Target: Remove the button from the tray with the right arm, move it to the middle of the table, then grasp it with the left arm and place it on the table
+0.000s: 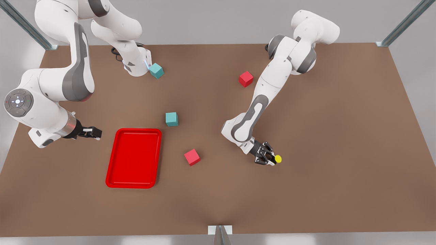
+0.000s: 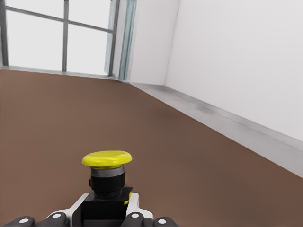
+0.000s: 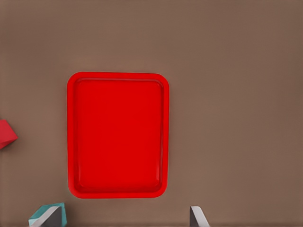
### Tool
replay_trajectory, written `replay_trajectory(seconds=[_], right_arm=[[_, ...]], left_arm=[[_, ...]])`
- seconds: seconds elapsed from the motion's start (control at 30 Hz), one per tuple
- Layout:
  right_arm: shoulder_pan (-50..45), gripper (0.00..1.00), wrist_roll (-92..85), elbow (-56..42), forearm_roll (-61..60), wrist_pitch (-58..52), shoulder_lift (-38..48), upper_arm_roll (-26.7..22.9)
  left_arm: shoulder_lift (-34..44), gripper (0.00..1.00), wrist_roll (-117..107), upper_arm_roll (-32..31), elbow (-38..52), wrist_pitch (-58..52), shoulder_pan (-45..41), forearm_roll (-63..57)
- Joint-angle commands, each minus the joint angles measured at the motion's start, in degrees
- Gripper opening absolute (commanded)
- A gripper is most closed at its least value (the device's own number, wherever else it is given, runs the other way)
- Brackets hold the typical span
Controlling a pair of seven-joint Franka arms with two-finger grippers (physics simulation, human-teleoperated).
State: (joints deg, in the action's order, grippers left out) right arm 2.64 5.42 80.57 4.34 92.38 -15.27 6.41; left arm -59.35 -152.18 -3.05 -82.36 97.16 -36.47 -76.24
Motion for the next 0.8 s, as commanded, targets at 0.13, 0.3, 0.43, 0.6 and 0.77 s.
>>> replay_trajectory(seconds=[0.13,0.3,0.43,0.6,0.77], right_arm=[[0.1,1.00,0.2,0.0,-0.5,0.3,0.0,0.0],[0.1,1.00,0.2,-0.1,-0.5,0.3,-0.1,0.0],[0.0,1.00,0.2,0.0,-0.5,0.3,-0.1,0.0],[0.0,1.00,0.3,0.0,-0.5,0.3,-0.1,0.0],[0.1,1.00,0.0,0.0,-0.5,0.3,-0.2,0.0]], left_arm=[[-0.3,0.35,-3.3,0.1,0.0,-2.1,-0.7,-0.6],[-0.9,0.35,-3.4,0.1,0.4,-2.9,-1.2,-0.8],[-0.9,0.39,-3.4,0.0,0.5,-2.9,-1.3,-0.7],[-0.9,1.00,-3.3,0.1,0.5,-2.9,-1.2,-0.8],[0.4,1.00,-0.5,0.0,-0.1,-3.1,-1.1,-0.7]])
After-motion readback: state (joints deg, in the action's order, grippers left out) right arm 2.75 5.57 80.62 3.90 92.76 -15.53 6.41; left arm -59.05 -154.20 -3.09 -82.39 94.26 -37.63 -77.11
